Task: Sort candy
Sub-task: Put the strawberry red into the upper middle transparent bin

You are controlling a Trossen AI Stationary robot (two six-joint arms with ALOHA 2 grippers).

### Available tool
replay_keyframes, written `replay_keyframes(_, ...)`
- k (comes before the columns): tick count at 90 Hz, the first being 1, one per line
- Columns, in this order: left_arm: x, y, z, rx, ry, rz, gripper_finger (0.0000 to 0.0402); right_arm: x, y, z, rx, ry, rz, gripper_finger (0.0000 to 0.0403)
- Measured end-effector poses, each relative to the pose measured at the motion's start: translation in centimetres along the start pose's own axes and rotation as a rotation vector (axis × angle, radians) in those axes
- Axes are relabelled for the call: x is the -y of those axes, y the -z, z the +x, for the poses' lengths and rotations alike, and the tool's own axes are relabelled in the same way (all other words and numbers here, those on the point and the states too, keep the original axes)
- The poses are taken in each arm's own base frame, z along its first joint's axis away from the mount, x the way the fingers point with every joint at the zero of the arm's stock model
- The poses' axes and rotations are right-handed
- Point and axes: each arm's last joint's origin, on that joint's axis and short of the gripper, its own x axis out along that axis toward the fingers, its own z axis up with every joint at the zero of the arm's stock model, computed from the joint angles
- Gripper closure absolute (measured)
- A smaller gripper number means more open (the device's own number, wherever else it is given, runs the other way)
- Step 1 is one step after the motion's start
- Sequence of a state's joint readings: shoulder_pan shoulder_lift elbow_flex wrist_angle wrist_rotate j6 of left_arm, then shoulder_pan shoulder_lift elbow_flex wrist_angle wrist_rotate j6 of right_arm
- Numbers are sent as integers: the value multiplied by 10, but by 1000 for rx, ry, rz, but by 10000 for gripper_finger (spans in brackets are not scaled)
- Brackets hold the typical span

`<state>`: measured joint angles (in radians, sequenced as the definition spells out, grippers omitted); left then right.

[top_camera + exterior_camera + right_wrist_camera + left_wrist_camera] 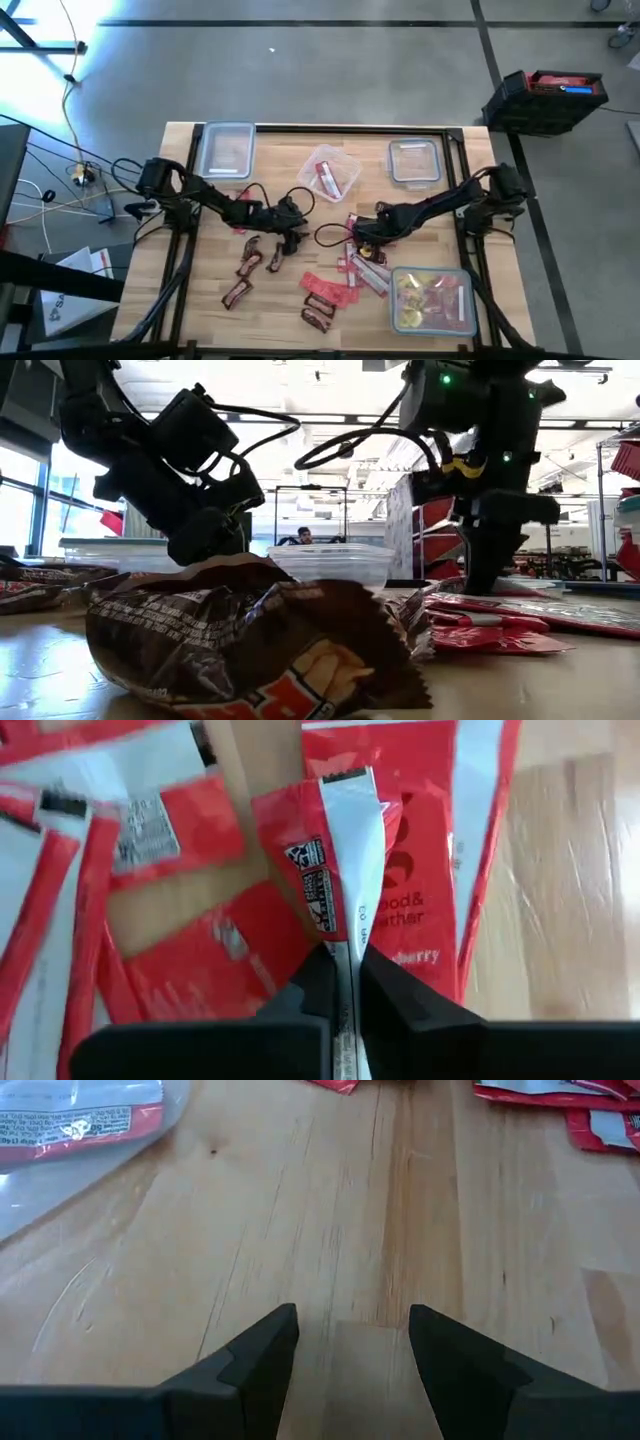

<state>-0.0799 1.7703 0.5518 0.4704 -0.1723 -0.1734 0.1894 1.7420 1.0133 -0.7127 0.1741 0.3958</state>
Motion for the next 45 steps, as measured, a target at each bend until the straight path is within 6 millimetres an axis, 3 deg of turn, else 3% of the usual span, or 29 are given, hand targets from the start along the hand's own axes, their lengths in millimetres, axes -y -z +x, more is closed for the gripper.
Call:
replay_keyframes(25, 0, -2, -2, 2, 4, 0, 218, -1, -27, -34, 66, 26, -25, 398)
replay_keyframes(45, -2, 0, -3, -20, -1, 2, 218, 26, -67, -46, 321, 68, 174, 398)
